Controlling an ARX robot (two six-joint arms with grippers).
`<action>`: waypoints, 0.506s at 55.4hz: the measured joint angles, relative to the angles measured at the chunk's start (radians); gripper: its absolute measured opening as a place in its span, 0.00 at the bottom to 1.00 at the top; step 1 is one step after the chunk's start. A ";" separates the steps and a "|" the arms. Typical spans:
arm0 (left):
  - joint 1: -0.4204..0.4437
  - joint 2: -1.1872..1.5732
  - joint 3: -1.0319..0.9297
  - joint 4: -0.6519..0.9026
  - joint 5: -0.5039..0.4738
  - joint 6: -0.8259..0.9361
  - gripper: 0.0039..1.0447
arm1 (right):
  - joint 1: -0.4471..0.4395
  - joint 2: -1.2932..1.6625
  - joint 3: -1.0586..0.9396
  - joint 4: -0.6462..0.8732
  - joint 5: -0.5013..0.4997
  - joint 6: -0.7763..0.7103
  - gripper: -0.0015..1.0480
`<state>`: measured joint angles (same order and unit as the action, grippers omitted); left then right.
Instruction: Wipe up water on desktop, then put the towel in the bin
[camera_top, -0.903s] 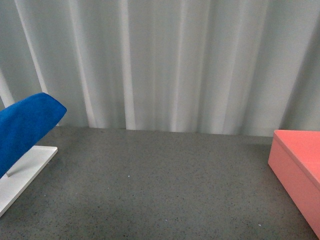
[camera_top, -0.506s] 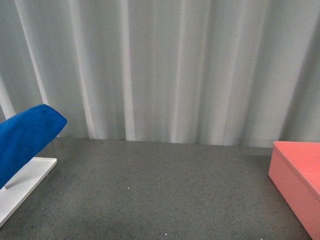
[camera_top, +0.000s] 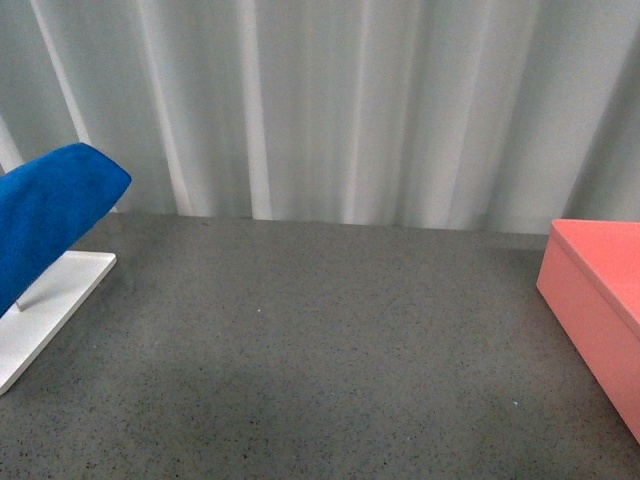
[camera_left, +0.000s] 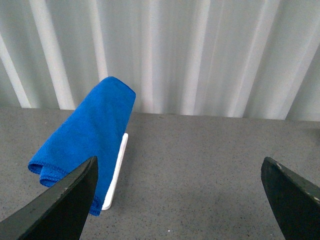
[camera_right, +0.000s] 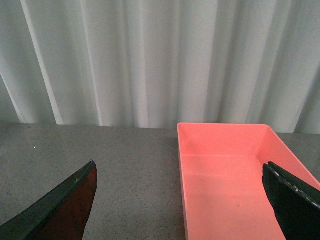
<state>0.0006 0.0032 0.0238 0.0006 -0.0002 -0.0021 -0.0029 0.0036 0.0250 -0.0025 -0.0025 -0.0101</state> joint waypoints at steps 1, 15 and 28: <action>0.000 0.000 0.000 0.000 0.000 0.000 0.94 | 0.000 0.000 0.000 0.000 0.000 0.000 0.93; 0.000 0.000 0.000 0.000 0.000 0.000 0.94 | 0.000 0.000 0.000 0.000 0.000 0.000 0.93; -0.027 0.372 0.031 0.165 0.176 -0.258 0.94 | 0.000 0.000 0.000 0.000 0.001 0.000 0.93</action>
<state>-0.0269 0.3756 0.0547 0.1658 0.1761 -0.2600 -0.0029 0.0036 0.0250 -0.0025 -0.0017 -0.0101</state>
